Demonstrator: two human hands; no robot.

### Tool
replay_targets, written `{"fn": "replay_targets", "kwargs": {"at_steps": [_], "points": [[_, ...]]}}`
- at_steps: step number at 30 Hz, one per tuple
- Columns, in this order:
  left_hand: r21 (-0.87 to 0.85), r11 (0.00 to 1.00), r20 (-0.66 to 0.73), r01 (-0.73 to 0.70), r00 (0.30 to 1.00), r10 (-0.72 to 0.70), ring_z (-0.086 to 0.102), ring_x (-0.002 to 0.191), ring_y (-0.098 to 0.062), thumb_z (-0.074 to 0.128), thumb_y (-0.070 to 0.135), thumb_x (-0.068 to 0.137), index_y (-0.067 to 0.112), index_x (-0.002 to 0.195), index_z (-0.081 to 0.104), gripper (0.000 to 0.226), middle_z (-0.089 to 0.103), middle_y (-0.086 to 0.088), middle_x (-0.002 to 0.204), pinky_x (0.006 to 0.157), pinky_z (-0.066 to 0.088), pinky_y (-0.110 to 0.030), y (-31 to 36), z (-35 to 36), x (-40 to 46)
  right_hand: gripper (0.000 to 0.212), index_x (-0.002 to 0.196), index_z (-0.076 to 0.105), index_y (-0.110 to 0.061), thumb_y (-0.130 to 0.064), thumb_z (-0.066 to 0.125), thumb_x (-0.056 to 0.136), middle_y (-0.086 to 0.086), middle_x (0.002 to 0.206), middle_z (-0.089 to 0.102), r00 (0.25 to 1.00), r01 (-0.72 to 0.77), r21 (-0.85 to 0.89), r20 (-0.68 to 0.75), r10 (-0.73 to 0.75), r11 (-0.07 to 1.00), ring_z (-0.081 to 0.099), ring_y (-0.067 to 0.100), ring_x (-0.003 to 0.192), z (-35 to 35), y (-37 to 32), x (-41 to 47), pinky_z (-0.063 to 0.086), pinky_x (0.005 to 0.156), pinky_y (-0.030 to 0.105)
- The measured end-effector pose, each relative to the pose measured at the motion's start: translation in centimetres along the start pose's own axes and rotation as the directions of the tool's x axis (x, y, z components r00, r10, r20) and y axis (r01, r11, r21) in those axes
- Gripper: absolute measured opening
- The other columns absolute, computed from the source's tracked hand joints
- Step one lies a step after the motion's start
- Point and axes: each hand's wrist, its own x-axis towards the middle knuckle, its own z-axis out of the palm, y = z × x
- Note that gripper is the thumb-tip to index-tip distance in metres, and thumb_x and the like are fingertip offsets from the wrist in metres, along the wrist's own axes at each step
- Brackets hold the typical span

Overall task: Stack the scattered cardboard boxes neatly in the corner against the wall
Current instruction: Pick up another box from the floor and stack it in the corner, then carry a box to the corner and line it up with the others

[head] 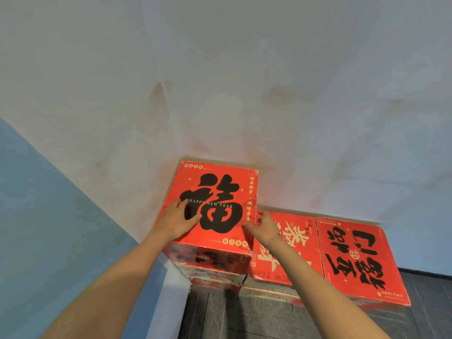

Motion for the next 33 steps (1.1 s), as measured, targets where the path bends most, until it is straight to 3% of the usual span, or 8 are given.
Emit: {"fn": "replay_targets", "kwargs": {"at_steps": [2,7,11,17,24,33], "points": [[-0.041,0.999,0.02,-0.019,1.0,0.019,0.049,0.124,-0.023,0.045,0.07,0.079,0.017,0.14,0.042,0.08,0.051,-0.007,0.138,0.104,0.041,-0.037,0.7,-0.7,-0.6,0.062,0.137,0.034,-0.008,-0.026,0.064,0.086,0.011,0.134,0.05,1.0,0.025,-0.037,0.003,-0.025,0.999,0.051,0.027,0.12,-0.7,-0.1,-1.2,0.043,0.093,0.031],[-0.043,0.994,0.063,-0.105,0.992,0.108,0.051,0.123,-0.024,0.051,0.056,0.088,0.016,0.143,0.037,0.07,0.052,-0.008,0.136,0.102,0.043,-0.037,4.4,-2.0,-2.7,0.058,0.139,0.036,-0.01,-0.029,0.059,0.089,0.008,0.141,0.045,0.992,0.125,-0.256,0.044,-0.117,0.958,0.051,0.023,0.122,-3.0,0.5,-4.9,0.045,0.09,0.029],[-0.02,0.978,0.125,-0.208,0.97,0.209,0.051,0.124,-0.022,0.051,0.056,0.088,0.018,0.144,0.037,0.069,0.052,-0.005,0.138,0.104,0.041,-0.037,8.1,-2.3,-4.9,0.056,0.139,0.036,-0.01,-0.031,0.057,0.091,0.008,0.14,0.045,0.994,0.106,-0.269,0.005,-0.109,0.957,0.059,0.023,0.108,-5.8,1.8,-8.5,0.049,0.081,0.028],[0.064,0.925,0.194,-0.375,0.914,0.357,0.043,0.133,-0.023,0.05,0.056,0.09,0.014,0.147,0.031,0.074,0.043,-0.009,0.146,0.109,0.036,-0.037,14.6,-0.6,-9.3,0.058,0.138,0.037,-0.011,-0.035,0.057,0.09,0.007,0.142,0.043,0.99,0.019,-0.253,-0.131,-0.054,0.967,0.045,0.021,0.127,-11.0,6.4,-15.0,0.04,0.103,0.031],[0.105,0.793,0.344,-0.6,0.77,0.537,0.042,0.134,-0.021,0.05,0.058,0.089,0.015,0.147,0.032,0.074,0.04,-0.006,0.149,0.11,0.035,-0.035,23.7,4.2,-15.1,0.061,0.141,0.034,-0.007,-0.03,0.059,0.089,0.009,0.141,0.044,0.946,-0.136,-0.141,-0.311,0.086,0.981,0.044,0.021,0.129,-17.3,14.0,-25.1,0.036,0.105,0.029],[0.01,0.549,0.437,-0.836,0.498,0.749,0.05,0.127,-0.021,0.05,0.057,0.09,0.013,0.142,0.04,0.069,0.049,-0.007,0.141,0.105,0.041,-0.033,40.2,11.4,-27.2,0.055,0.139,0.036,-0.012,-0.038,0.051,0.093,0.011,0.142,0.041,0.745,-0.353,0.094,-0.573,0.341,0.931,0.042,0.022,0.129,-25.3,26.1,-43.6,0.035,0.104,0.029]]}}
